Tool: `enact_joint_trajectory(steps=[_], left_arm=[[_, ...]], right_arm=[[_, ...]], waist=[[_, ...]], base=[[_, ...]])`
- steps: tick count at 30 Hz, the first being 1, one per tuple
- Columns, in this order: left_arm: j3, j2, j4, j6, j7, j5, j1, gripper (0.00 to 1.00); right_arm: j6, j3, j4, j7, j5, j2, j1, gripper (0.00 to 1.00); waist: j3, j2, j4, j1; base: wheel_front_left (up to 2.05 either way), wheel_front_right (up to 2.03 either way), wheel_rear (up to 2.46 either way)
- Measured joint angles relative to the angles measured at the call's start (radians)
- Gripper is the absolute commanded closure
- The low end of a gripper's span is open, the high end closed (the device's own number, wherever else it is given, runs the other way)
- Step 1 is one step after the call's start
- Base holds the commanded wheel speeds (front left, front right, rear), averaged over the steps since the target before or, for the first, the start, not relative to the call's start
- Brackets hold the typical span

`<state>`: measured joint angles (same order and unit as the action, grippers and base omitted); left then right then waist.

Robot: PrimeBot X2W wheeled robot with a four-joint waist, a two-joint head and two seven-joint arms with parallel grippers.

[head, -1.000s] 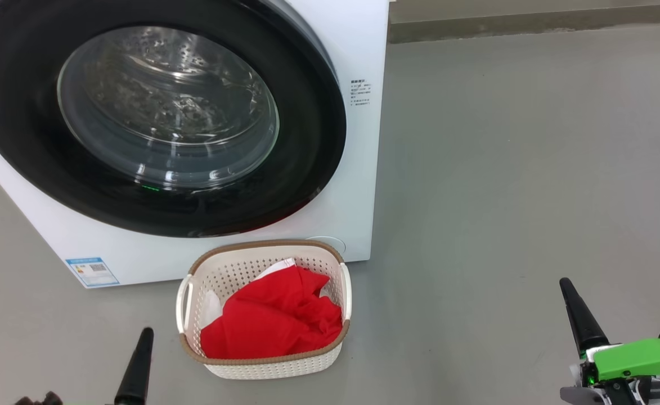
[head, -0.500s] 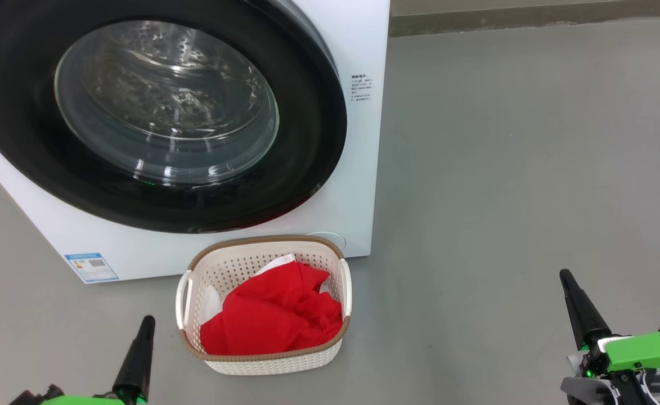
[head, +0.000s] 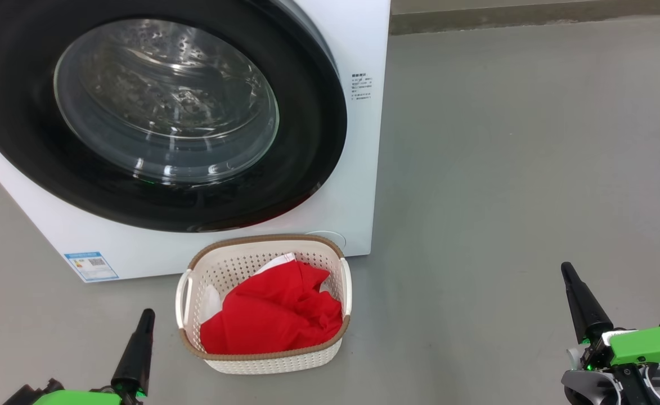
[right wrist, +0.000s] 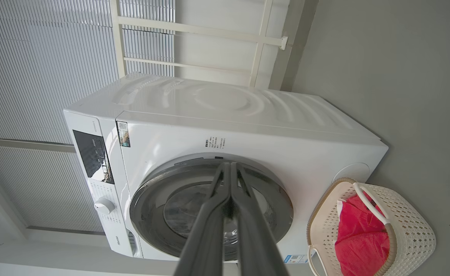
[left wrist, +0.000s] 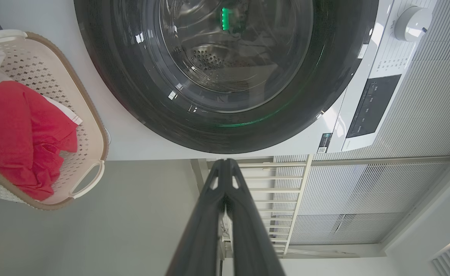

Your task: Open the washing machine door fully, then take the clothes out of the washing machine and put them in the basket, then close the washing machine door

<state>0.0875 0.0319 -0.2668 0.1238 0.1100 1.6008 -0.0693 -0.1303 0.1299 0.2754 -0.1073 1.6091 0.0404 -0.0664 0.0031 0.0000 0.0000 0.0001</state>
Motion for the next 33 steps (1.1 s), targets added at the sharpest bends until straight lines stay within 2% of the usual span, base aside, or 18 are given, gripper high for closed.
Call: enact_joint_trajectory(steps=[33], left_arm=[[0.000,0.000,0.000,0.000,0.000,0.001,0.000,1.00]], right_arm=[[0.000,0.001,0.000,0.000,0.000,0.000,0.000,1.00]], waist=[[0.000,0.0000,0.000,0.0000]], base=[[0.00,0.00,0.00]])
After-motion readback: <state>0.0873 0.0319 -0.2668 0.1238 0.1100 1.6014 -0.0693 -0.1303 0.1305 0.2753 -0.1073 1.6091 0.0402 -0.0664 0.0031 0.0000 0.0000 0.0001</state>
